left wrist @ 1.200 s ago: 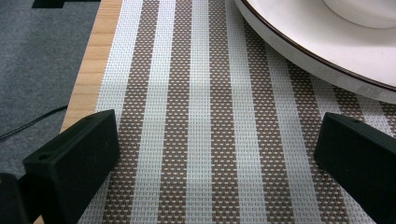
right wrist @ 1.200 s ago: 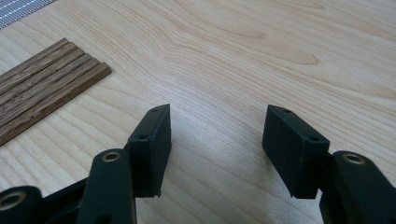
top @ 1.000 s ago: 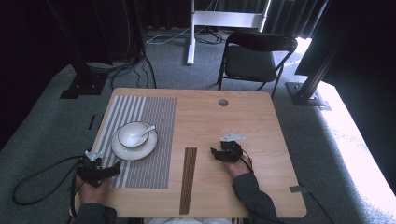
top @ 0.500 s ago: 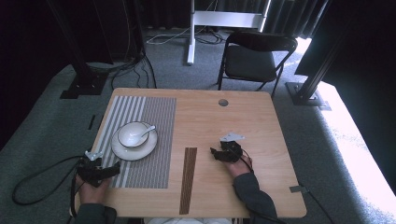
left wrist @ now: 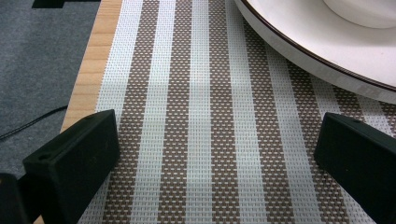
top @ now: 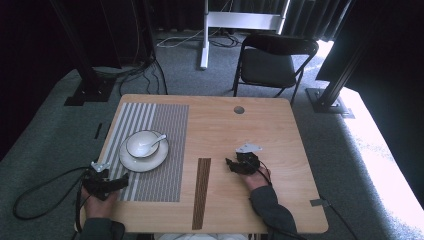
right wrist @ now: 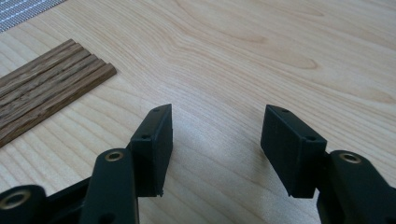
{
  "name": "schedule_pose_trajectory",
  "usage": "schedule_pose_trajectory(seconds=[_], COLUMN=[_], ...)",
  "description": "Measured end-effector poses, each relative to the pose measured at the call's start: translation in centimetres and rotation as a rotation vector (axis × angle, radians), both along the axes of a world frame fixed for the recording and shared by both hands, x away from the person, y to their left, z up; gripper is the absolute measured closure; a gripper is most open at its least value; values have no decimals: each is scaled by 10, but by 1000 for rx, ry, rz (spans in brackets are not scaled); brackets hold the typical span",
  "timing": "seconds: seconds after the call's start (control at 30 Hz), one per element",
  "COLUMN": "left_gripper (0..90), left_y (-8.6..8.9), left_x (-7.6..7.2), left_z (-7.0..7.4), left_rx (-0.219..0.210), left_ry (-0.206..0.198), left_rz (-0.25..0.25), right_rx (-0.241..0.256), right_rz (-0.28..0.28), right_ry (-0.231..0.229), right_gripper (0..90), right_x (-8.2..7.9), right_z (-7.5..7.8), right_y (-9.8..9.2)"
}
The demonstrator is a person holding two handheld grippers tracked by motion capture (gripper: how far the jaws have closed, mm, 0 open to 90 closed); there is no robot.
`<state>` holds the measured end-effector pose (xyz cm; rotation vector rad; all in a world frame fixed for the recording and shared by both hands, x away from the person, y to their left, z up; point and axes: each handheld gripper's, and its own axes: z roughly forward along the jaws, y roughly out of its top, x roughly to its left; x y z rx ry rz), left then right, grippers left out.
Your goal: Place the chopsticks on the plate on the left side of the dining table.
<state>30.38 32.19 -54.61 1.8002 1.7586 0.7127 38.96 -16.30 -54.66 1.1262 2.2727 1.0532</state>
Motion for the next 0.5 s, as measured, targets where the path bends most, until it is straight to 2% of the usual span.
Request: schedule_pose_trajectory(seconds=[0.5], left_gripper=[3], left_y=[0], left_x=[0], left_z=[0], left_rx=[0], left_ry=[0], left_rz=[0], right_rx=[21], right_rz=[35], right_ry=[-4], right_gripper=[430], right_x=[-7], right_z=[7], right_y=[5])
